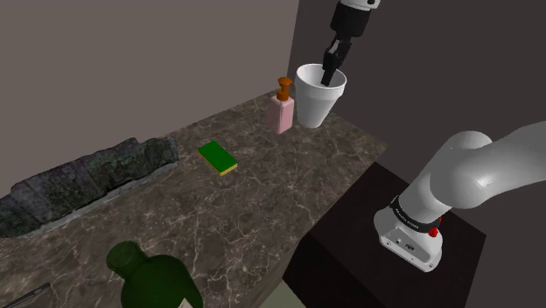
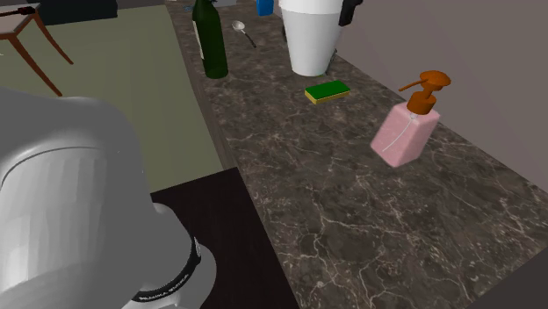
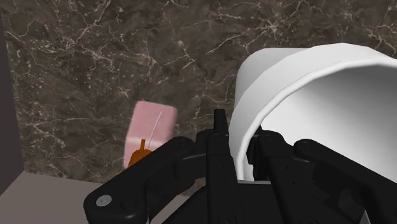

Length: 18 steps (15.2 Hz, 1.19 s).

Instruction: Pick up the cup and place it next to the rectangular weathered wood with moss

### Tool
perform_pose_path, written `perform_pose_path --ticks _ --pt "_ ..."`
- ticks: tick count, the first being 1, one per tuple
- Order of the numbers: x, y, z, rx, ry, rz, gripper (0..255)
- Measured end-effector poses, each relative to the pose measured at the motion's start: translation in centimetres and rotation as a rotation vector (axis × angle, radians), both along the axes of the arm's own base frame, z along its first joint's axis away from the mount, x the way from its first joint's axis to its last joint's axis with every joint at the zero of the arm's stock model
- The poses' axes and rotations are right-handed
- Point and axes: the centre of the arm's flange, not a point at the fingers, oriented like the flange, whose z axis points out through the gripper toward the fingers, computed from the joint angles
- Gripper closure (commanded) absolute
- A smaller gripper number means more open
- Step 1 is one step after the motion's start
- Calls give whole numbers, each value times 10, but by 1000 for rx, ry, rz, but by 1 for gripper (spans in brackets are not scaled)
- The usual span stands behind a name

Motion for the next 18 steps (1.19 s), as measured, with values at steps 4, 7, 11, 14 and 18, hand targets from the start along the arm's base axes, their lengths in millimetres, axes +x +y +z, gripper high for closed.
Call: perform_pose_path --ticks 4,7,11,14,18 --pt "9 57 0 0 0 0 255" --pt "16 93 -2 0 0 0 255" --pt "23 147 -1 0 0 0 255" --pt "26 186 -1 -1 0 1 255" --pt "38 236 0 -1 0 1 255"
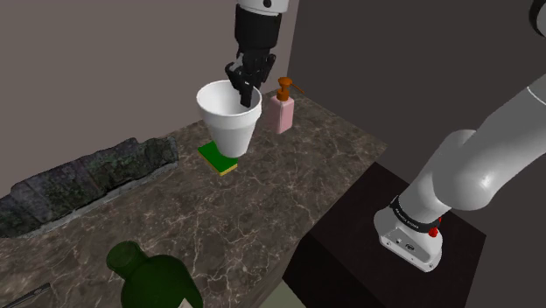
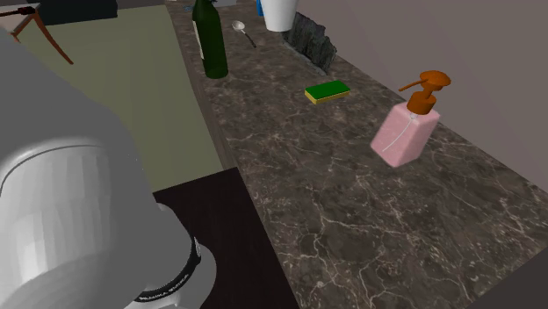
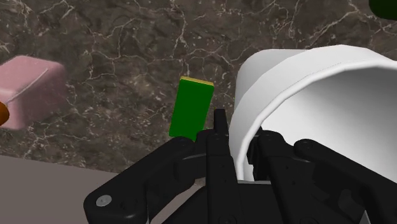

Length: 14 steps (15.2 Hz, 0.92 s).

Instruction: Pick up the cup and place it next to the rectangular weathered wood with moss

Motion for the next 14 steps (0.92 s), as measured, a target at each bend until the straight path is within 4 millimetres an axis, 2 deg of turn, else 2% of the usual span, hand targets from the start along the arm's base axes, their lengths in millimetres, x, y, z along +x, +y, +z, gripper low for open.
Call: perform_pose_path --ticks 11,14 --pt "21 144 -2 2 1 1 255" --pt "26 182 4 3 1 1 255"
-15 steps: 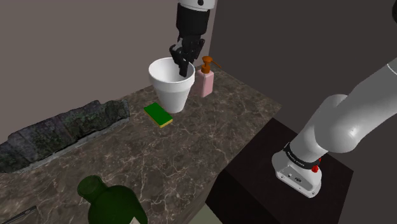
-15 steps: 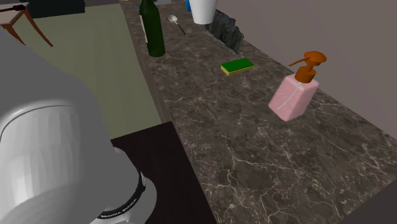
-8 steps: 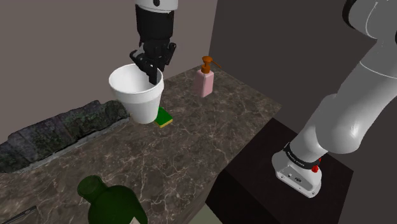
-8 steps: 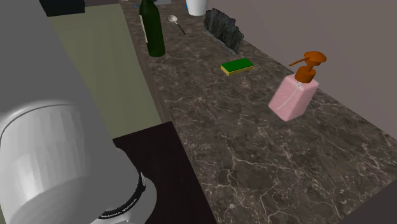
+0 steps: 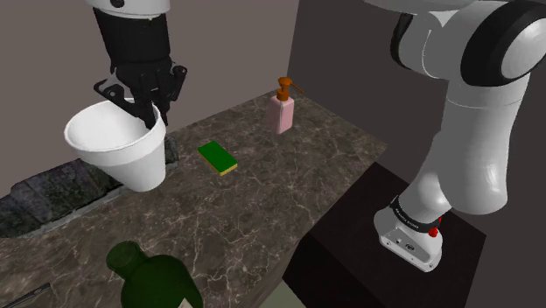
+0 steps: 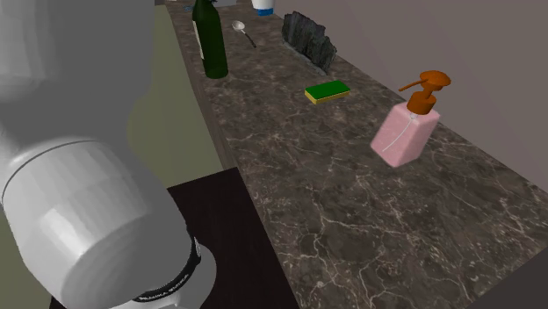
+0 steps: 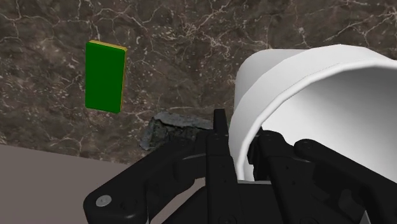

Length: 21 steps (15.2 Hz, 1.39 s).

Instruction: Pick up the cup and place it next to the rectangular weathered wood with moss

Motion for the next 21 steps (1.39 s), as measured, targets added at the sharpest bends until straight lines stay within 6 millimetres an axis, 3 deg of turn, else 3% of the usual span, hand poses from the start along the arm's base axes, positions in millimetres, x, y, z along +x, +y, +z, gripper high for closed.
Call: perform_pose_path --ticks 2,4,21 --pt "4 26 -4 0 0 0 255" --pt "6 34 -12 -2 0 -2 255" --pt "6 37 -100 -2 0 -4 255"
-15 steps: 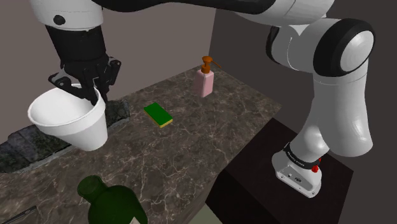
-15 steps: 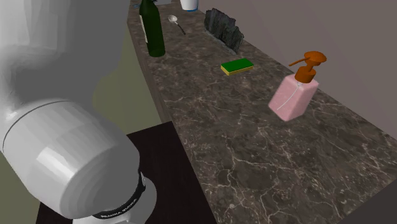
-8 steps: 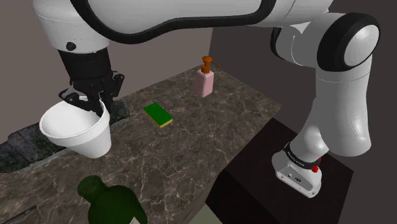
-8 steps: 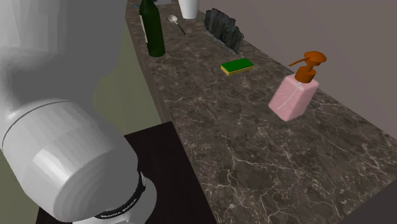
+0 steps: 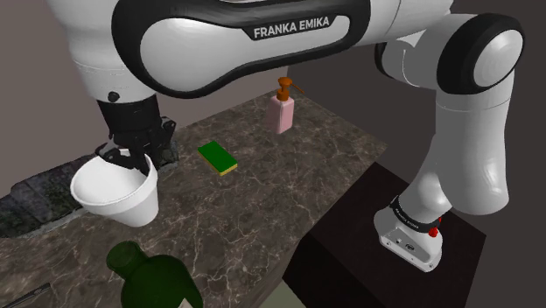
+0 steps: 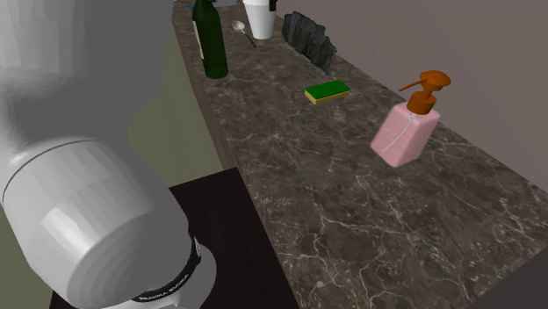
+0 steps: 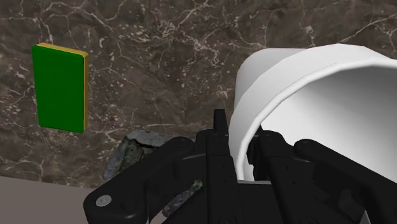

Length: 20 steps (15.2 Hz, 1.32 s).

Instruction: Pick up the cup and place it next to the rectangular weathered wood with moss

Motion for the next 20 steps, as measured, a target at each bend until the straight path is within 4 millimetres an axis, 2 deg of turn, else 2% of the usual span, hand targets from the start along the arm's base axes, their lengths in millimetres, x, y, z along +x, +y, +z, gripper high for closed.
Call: perform_pose_path --ticks 20 --pt "0 0 -107 0 0 0 255"
